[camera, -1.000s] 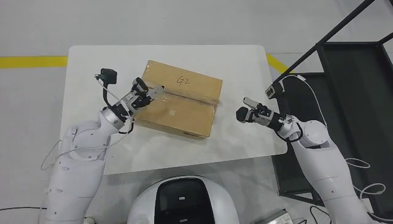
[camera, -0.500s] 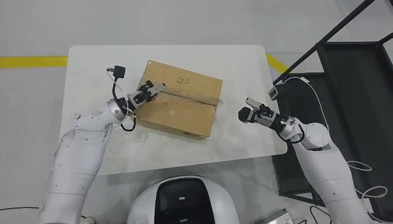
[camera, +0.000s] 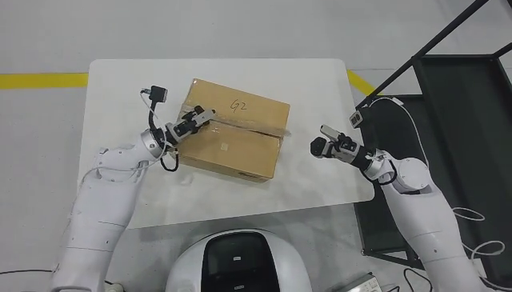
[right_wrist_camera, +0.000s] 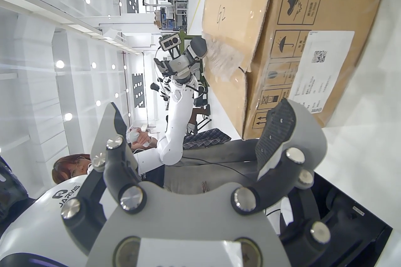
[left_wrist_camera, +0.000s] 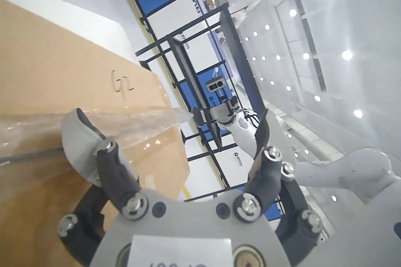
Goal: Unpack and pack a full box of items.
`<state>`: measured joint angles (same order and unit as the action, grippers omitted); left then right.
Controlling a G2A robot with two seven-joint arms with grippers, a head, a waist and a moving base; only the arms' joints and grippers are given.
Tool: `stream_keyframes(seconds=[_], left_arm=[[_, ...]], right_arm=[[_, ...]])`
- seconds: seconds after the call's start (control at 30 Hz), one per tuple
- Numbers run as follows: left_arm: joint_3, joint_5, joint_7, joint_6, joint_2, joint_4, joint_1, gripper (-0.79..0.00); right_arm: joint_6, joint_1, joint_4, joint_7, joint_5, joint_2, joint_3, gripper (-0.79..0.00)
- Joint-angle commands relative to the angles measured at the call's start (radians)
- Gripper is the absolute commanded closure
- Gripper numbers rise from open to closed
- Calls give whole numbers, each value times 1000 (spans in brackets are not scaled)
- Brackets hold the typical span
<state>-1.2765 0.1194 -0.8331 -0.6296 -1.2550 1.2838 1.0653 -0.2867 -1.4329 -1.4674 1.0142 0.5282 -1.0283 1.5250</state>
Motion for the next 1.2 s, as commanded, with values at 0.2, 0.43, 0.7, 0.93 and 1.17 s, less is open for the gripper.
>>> stream_keyframes(seconds=[0.2,0.43,0.7,0.93,1.17], left_arm=[[-141,94,-30,-70,34,109,61,-785],[-285,29,52,-27,62,99,93,-785],[-386,-52,155,65,83,97,121,-785],[-326,-130,153,163,84,65,100,-785],[-178,-259,235,309,65,-39,51,-785]], right_arm=[[-29,15,-71,12,27,-5,-32,-785],[-24,94,-80,-31,-10,-28,-173,-785],[-31,106,-71,-52,-15,-33,-198,-785],[-28,104,-120,-72,-2,-36,-206,-785],[-70,142,-176,-65,58,-47,-234,-785]])
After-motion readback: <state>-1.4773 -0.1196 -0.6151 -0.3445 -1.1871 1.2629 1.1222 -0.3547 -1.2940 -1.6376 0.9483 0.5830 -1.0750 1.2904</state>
